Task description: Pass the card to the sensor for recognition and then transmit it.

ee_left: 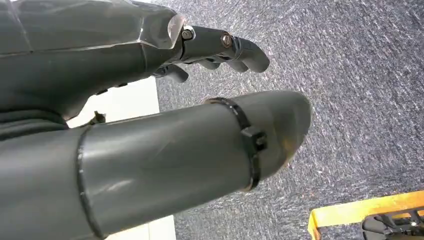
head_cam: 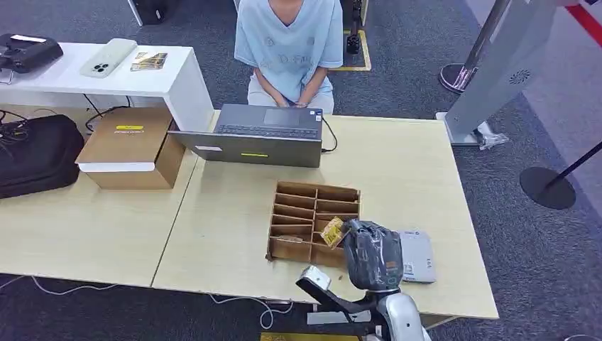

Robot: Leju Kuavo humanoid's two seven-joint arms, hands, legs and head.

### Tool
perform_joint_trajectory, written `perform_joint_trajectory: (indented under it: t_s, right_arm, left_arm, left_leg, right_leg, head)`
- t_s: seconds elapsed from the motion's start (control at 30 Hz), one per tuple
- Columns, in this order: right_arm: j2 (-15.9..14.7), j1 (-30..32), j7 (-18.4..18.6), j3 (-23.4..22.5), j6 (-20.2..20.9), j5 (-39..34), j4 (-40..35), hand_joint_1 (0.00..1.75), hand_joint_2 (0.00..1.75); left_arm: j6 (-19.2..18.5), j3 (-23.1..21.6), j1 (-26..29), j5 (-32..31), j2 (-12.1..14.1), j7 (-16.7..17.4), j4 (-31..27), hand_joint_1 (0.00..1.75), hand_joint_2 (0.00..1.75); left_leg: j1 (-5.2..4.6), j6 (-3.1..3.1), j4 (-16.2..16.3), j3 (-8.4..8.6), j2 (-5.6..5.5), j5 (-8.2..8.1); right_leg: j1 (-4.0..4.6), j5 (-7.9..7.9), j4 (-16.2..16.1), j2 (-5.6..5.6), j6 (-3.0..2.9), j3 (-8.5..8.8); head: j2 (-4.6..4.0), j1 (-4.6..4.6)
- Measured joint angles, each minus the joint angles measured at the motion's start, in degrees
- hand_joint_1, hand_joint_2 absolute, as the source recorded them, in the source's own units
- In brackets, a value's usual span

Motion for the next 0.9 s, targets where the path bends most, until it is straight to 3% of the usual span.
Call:
perform_joint_trajectory:
  t_s: [0.63, 0.9]
  right_arm:
    - [0.2, 0.0, -5.1, -0.2, -7.6, -2.1, -0.5, 1.75, 1.75]
    - [0.2, -0.1, -6.2, -0.2, -7.9, -2.0, -0.4, 1.75, 1.75]
  left_arm:
    - [0.8, 0.0, 0.0, -0.2, -0.3, -0.1, 0.0, 0.0, 0.0]
    - [0.8, 0.0, 0.0, -0.7, -0.3, -1.1, 0.0, 0.0, 0.0]
  left_leg:
    - [0.0, 0.0, 0.0, 0.0, 0.0, 0.0]
    - [0.0, 0.0, 0.0, -0.01, 0.0, 0.0]
  right_leg:
    - [0.0, 0.0, 0.0, 0.0, 0.0, 0.0]
    - [0.0, 0.0, 0.0, 0.0, 0.0, 0.0]
  head:
    - [0.0, 0.0]
    - [0.0, 0.0]
